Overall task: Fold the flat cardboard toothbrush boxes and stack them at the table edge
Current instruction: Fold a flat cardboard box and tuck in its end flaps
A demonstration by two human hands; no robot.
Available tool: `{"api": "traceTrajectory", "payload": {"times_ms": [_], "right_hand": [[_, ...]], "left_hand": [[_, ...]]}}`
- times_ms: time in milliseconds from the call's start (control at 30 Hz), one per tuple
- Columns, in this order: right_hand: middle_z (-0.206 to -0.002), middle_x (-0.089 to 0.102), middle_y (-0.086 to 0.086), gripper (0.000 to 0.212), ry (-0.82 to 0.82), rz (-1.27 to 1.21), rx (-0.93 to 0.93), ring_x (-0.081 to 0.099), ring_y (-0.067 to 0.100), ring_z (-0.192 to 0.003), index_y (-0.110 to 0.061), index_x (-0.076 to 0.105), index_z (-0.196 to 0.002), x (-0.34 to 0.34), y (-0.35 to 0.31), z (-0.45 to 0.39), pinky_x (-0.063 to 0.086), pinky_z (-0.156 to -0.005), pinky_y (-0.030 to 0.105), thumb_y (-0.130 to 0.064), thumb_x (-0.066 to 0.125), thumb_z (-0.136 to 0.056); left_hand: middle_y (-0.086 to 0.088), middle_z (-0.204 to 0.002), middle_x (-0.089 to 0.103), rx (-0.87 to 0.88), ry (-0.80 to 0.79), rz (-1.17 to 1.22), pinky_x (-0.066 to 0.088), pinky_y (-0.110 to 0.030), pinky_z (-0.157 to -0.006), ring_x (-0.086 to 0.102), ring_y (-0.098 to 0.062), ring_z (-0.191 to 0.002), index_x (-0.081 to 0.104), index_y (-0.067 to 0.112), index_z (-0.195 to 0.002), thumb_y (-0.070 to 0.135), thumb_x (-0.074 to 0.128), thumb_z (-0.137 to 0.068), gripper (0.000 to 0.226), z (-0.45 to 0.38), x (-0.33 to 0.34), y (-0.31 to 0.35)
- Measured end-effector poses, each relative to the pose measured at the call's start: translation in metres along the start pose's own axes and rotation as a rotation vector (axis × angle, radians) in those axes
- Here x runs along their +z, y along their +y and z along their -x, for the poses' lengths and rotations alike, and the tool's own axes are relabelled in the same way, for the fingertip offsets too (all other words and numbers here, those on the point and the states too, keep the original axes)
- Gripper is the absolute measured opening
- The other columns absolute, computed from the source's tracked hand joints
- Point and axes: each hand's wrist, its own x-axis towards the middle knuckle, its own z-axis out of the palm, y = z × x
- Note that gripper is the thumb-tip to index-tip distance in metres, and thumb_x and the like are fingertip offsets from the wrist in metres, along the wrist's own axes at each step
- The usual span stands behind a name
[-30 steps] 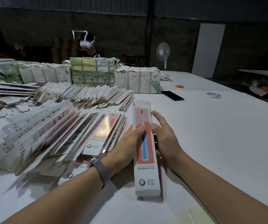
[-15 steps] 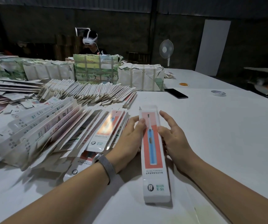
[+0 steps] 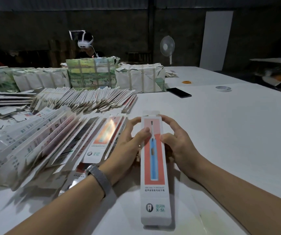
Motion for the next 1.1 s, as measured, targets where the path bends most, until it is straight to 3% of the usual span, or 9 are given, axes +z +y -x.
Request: {"api": "traceTrajectory", "payload": {"times_ms": [133,367,533,667,767,867,1033,1100], "right_hand": [[-0.087,0.075,-0.001,0.042,-0.007,-0.013,0.001,0.075,0.025,-0.078,-0.041,0.048,-0.122,-0.0013,0.0017,0.0003,0.058,-0.061,0.029,-0.031,0.049,-0.081],[-0.085,0.074,0.006,0.037,0.071,0.003,-0.017,0.074,0.025,-0.075,-0.025,0.051,-0.117,0.0015,0.0024,-0.003,0.061,-0.066,0.029,-0.043,0.048,-0.085],[-0.1,0.071,0.009,0.034,0.104,-0.01,-0.023,0.074,0.022,-0.081,-0.021,0.056,-0.114,0.0036,0.002,-0.0022,0.06,-0.072,0.028,-0.041,0.051,-0.086],[-0.11,0.065,0.014,0.024,0.132,-0.061,-0.038,0.073,0.022,-0.084,-0.02,0.056,-0.114,0.0018,0.0014,-0.0013,0.062,-0.078,0.034,-0.028,0.056,-0.091],[-0.111,0.066,0.005,0.035,0.15,-0.1,-0.045,0.073,0.022,-0.09,-0.033,0.049,-0.12,0.001,0.0009,-0.002,0.06,-0.071,0.029,-0.026,0.057,-0.087],[-0.113,0.066,0.003,0.035,0.165,-0.104,-0.048,0.074,0.02,-0.09,-0.041,0.047,-0.122,-0.0004,0.0004,-0.0025,0.058,-0.069,0.027,-0.014,0.054,-0.1],[-0.109,0.064,0.003,0.03,0.195,-0.068,-0.047,0.074,0.019,-0.084,-0.038,0.053,-0.116,-0.0011,-0.0011,-0.003,0.057,-0.067,0.025,-0.012,0.054,-0.101],[-0.109,0.066,0.006,0.028,0.191,-0.06,-0.057,0.073,0.022,-0.083,-0.033,0.055,-0.114,-0.0017,-0.0003,-0.0031,0.058,-0.07,0.028,-0.009,0.054,-0.1]], "left_hand": [[-0.01,-0.102,0.076,-0.014,-0.026,0.005,0.061,-0.038,-0.07,0.075,-0.032,-0.083,0.051,0.035,-0.124,0.042,0.062,-0.09,0.037,0.0015,-0.001,0.0015],[-0.009,-0.094,0.076,-0.069,-0.068,-0.029,0.06,-0.032,-0.068,0.075,-0.027,-0.079,0.057,0.049,-0.097,0.045,0.061,-0.087,0.011,0.0027,-0.0018,0.0006],[-0.009,-0.092,0.076,-0.078,-0.085,-0.021,0.06,-0.031,-0.067,0.074,-0.025,-0.077,0.051,0.041,-0.11,0.044,0.059,-0.087,0.024,0.0026,-0.0024,0.0003],[-0.011,-0.096,0.076,-0.089,-0.105,0.004,0.059,-0.03,-0.066,0.074,-0.024,-0.078,0.053,0.044,-0.104,0.043,0.06,-0.088,0.017,0.0037,-0.001,0.0018],[-0.01,-0.099,0.076,-0.088,-0.113,-0.012,0.059,-0.03,-0.068,0.074,-0.025,-0.081,0.046,0.033,-0.117,0.043,0.06,-0.089,0.033,0.0035,-0.001,0.0008],[-0.011,-0.098,0.077,-0.077,-0.109,-0.025,0.06,-0.03,-0.069,0.076,-0.025,-0.082,0.044,0.031,-0.119,0.046,0.062,-0.089,0.039,0.0049,0.0,-0.0002],[-0.01,-0.091,0.078,-0.068,-0.077,0.008,0.059,-0.027,-0.065,0.076,-0.023,-0.076,0.036,0.039,-0.126,0.044,0.062,-0.087,0.048,0.0036,0.0022,-0.0012],[-0.006,-0.091,0.078,-0.064,-0.106,-0.018,0.059,-0.025,-0.065,0.076,-0.02,-0.077,0.04,0.039,-0.125,0.044,0.059,-0.089,0.042,0.0032,0.0024,-0.0008]]}}
